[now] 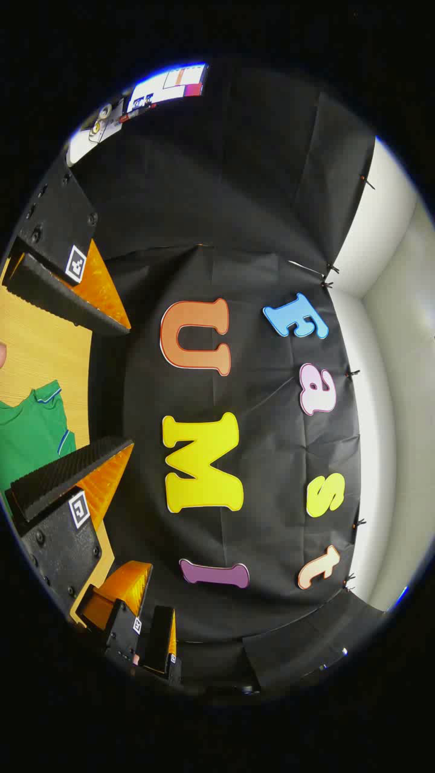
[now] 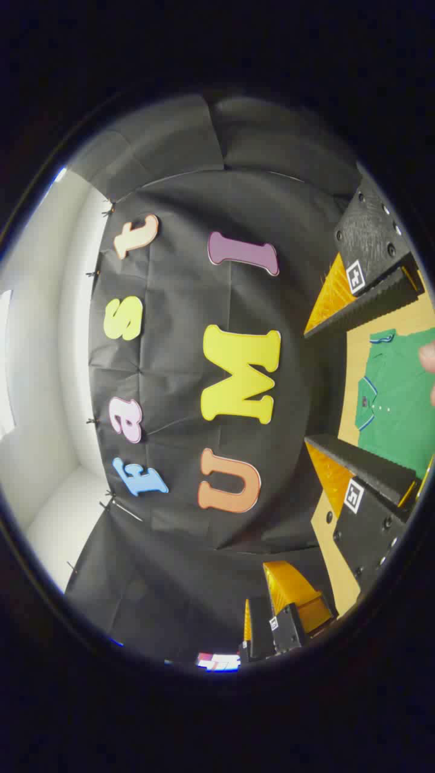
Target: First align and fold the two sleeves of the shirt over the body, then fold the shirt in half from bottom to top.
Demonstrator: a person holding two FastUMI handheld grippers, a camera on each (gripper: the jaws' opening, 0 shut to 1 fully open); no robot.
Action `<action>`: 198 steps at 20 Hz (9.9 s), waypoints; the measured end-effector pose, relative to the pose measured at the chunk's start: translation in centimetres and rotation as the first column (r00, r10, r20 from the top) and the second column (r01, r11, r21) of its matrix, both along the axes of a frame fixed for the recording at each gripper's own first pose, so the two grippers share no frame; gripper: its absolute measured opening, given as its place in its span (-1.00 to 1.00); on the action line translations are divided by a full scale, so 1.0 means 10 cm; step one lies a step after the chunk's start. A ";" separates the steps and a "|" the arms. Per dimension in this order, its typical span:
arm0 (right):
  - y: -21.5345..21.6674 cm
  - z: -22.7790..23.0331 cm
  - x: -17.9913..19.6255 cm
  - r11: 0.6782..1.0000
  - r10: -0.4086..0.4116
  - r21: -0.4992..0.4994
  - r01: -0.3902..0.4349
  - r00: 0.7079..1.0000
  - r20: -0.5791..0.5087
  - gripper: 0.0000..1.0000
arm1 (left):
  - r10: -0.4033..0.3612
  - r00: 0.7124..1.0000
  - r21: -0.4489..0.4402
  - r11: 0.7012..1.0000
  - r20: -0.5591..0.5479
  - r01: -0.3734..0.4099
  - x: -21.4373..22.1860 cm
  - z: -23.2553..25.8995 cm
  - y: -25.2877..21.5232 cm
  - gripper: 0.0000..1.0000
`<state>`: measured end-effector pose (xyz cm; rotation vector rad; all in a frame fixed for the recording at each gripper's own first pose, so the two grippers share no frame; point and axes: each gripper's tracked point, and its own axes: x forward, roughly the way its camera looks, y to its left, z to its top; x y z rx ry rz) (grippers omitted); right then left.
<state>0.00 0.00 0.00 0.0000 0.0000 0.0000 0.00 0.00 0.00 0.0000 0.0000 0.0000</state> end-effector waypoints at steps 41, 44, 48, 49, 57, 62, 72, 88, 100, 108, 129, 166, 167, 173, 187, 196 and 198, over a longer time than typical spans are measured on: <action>-0.92 -1.12 0.56 0.999 -0.047 0.001 0.050 0.948 -0.316 0.90 | -0.039 0.997 0.008 0.999 -0.065 0.039 0.52 -0.22 -0.60 1.00; -1.04 -1.47 0.71 0.999 -0.046 -0.019 0.042 0.914 -0.404 0.90 | -0.036 0.997 0.020 0.999 -0.068 0.037 0.58 -0.25 -0.64 1.00; -1.22 -2.01 0.98 0.999 -0.042 -0.029 0.032 0.852 -0.521 0.93 | -0.023 0.995 0.018 1.000 -0.093 0.024 0.66 -0.34 -0.66 1.00; -1.26 -2.15 1.00 0.999 -0.042 -0.021 0.036 0.831 -0.554 0.91 | -0.019 0.994 0.014 1.000 -0.103 0.020 0.69 -0.38 -0.67 1.00; -1.63 -3.29 1.75 0.998 -0.058 -0.014 0.068 0.710 -0.702 0.91 | 0.007 0.987 0.021 1.000 -0.162 -0.004 0.97 -0.60 -0.79 1.00; -1.70 -3.92 2.08 0.998 -0.054 -0.064 0.008 0.653 -0.755 0.89 | 0.025 0.977 0.044 0.999 -0.212 -0.016 1.11 -0.78 -0.85 1.00; -1.56 -4.41 2.24 0.999 0.052 0.033 -0.043 0.568 -0.821 0.02 | 0.063 0.965 0.061 0.997 -0.256 -0.049 1.22 -0.96 -0.90 1.00; -1.58 -4.04 2.20 0.964 0.152 0.250 0.088 0.590 -0.793 -0.99 | 0.049 0.960 0.045 0.998 -0.274 -0.038 1.13 -0.99 -0.98 1.00; -1.15 -3.46 2.33 0.978 0.155 0.210 0.006 0.656 -0.739 -0.99 | 0.069 0.961 0.012 0.998 -0.270 -0.068 1.02 -0.96 -0.72 1.00; -1.42 -4.03 2.22 0.997 0.016 0.058 0.054 0.578 -0.816 -0.31 | 0.091 0.954 -0.004 0.995 -0.285 -0.096 0.90 -1.01 -0.56 1.00; -1.69 -4.00 2.12 0.976 0.081 0.184 0.117 0.591 -0.803 -1.00 | 0.051 0.954 0.008 0.999 -0.294 -0.051 1.11 -1.07 -0.77 1.00; -0.78 -2.06 0.41 0.986 -0.012 0.117 0.116 0.756 -0.654 0.92 | -0.148 0.575 -0.117 0.989 -0.805 0.090 1.62 -3.61 -0.35 1.00; -0.81 -2.10 0.38 0.984 -0.019 0.119 0.130 0.747 -0.664 0.92 | -0.147 0.553 -0.112 0.989 -0.820 0.097 1.63 -3.73 -0.36 1.00; -0.93 -2.31 0.32 0.978 -0.028 0.126 0.169 0.696 -0.718 0.92 | -0.137 0.471 -0.078 0.987 -0.871 0.143 1.74 -4.12 -0.37 1.00; -0.85 -2.55 0.44 0.968 0.050 0.199 0.151 0.665 -0.745 0.92 | -0.206 0.415 -0.163 0.977 -0.886 0.135 1.71 -4.17 -0.27 -0.84; -0.91 -2.46 0.45 0.965 0.069 0.222 0.138 0.684 -0.727 0.92 | -0.312 0.523 -0.262 0.950 -0.793 0.171 1.93 -3.43 -0.68 -0.89; -0.96 -2.42 0.41 0.964 0.065 0.225 0.144 0.692 -0.719 0.83 | -0.338 0.530 -0.276 0.941 -0.777 0.196 1.94 -3.30 -0.91 -0.89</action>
